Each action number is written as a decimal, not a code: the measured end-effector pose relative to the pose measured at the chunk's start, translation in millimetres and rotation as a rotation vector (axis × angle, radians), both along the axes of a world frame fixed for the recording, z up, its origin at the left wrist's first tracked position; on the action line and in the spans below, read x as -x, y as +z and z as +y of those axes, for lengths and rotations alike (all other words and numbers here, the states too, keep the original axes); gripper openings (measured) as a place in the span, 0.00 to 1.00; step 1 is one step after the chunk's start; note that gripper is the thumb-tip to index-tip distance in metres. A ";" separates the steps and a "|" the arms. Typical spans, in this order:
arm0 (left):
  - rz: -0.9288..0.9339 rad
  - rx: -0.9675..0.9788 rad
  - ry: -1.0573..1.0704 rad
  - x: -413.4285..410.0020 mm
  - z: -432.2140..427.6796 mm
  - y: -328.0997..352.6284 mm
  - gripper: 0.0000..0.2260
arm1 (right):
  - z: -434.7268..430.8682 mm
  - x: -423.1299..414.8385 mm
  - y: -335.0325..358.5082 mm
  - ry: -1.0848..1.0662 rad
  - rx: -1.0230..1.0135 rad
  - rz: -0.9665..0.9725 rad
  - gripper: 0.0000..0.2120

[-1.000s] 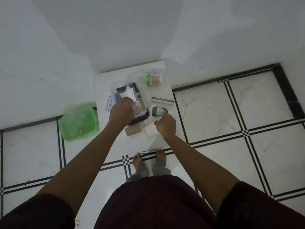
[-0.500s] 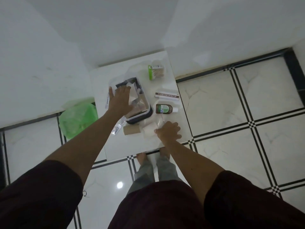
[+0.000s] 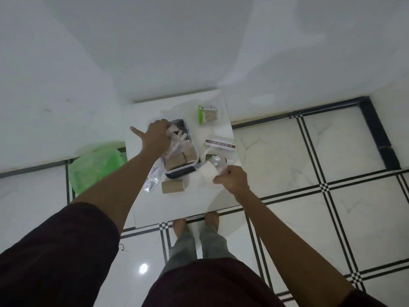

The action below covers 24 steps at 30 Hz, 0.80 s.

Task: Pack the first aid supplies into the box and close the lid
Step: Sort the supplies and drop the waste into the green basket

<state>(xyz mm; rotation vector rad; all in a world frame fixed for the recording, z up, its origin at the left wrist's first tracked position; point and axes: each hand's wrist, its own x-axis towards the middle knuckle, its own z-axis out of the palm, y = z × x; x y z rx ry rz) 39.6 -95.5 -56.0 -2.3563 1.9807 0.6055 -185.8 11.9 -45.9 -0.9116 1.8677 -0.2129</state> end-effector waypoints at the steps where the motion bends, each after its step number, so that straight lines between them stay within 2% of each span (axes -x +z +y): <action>1: 0.041 0.030 0.036 0.5 -0.3 8.1 0.10 | -3.5 4.2 8.9 -0.012 0.028 -0.035 0.13; 6: 0.207 0.055 0.192 -20.4 7.6 41.7 0.05 | -28.5 10.1 59.2 -0.100 0.181 -0.165 0.06; 11: 0.412 0.071 0.338 -47.7 26.8 61.7 0.16 | -58.7 -15.0 94.4 -0.187 0.274 -0.269 0.04; 15: 0.785 0.084 0.702 -54.8 47.9 66.1 0.12 | -75.7 -37.8 100.2 -0.312 0.168 -0.488 0.06; 19: 1.099 0.148 0.997 -68.8 76.3 72.9 0.07 | -91.1 -74.1 96.9 -0.284 0.136 -0.574 0.05; 24: 1.292 0.285 1.331 -124.8 119.6 70.0 0.07 | -89.1 -144.1 88.3 -0.239 0.054 -0.635 0.04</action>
